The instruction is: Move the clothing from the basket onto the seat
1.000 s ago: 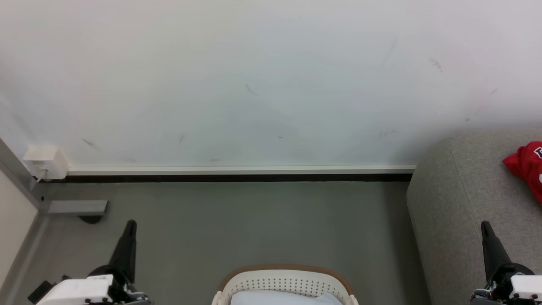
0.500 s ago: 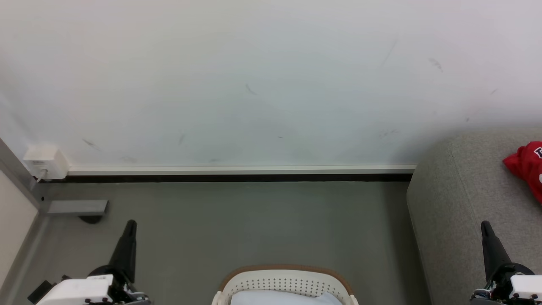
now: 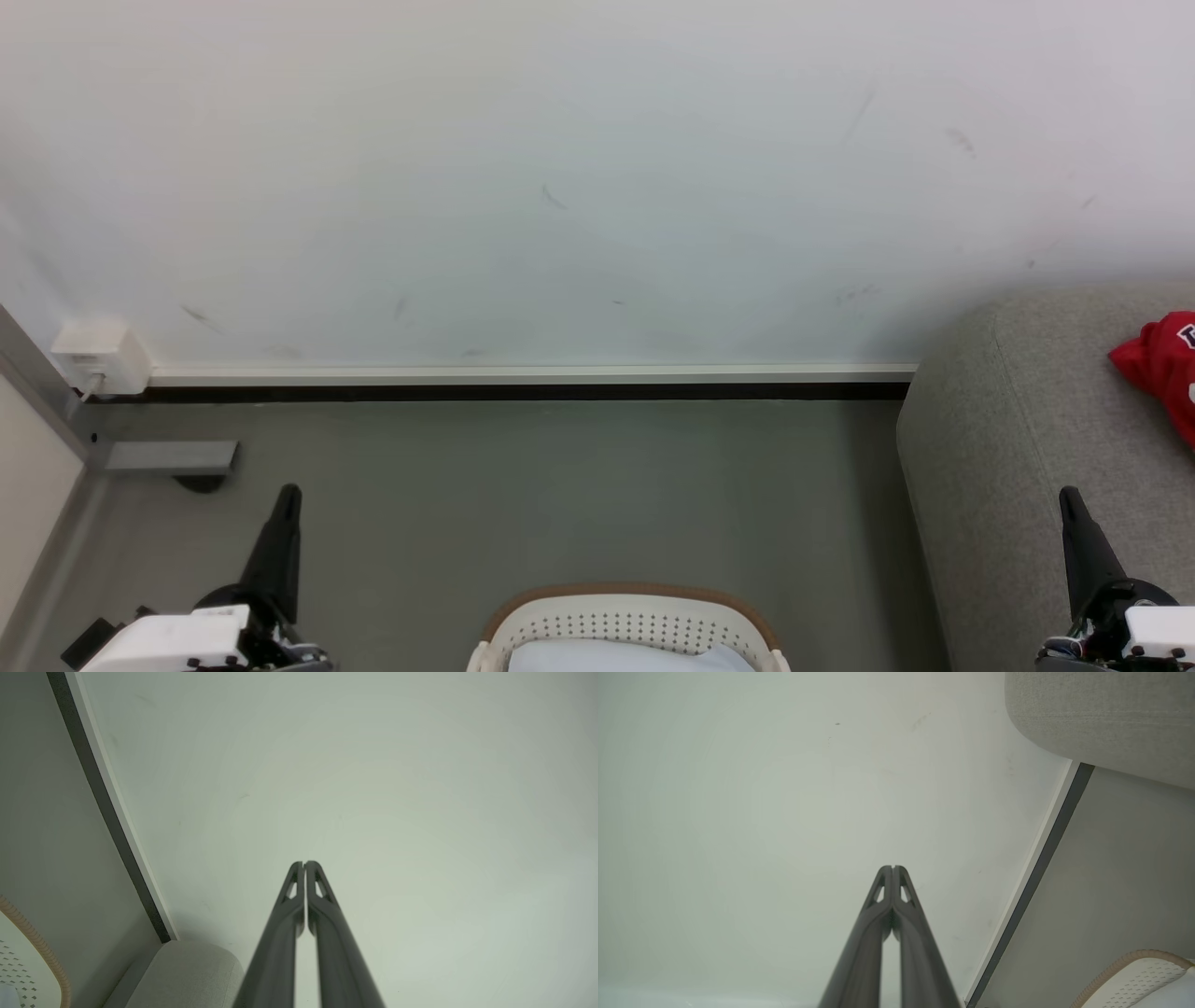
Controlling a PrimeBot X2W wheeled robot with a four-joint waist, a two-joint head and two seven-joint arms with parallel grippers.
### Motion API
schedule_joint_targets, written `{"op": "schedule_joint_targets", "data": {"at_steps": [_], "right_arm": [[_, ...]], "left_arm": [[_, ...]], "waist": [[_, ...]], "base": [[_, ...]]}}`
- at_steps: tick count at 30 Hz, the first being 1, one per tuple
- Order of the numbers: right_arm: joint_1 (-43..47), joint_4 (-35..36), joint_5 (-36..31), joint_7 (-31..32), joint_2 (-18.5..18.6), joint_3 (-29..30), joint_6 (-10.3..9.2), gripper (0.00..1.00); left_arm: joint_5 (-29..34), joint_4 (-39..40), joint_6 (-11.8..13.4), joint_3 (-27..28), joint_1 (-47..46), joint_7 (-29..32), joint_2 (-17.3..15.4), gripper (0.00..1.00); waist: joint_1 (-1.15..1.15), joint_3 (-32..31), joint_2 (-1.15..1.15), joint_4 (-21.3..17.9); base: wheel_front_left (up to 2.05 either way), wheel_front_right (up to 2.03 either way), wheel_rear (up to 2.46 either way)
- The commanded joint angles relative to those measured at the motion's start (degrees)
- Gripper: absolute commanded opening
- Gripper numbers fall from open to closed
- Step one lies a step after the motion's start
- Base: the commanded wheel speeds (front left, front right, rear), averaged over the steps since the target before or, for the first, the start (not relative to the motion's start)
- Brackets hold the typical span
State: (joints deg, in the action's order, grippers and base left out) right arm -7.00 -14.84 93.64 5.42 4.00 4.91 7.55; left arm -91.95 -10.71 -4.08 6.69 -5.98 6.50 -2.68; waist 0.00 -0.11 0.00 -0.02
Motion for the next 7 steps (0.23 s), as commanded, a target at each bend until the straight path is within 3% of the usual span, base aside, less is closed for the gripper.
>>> {"op": "schedule_joint_targets", "data": {"at_steps": [1,7], "right_arm": [[-0.4,0.3,0.5,-0.2,0.5,-0.1,-0.12,0.0],[-0.4,0.3,0.6,-0.4,0.6,-0.1,-0.12,0.0]], "left_arm": [[-0.8,0.1,-0.3,0.1,-0.4,0.2,-0.4,0.0],[-0.8,0.1,-0.3,0.1,-0.4,0.2,-0.4,0.0]], "waist": [[0.0,0.0,0.0,0.0],[0.0,0.0,0.0,0.0]], "base": [[0.0,0.0,0.0],[0.0,0.0,0.0]]}}
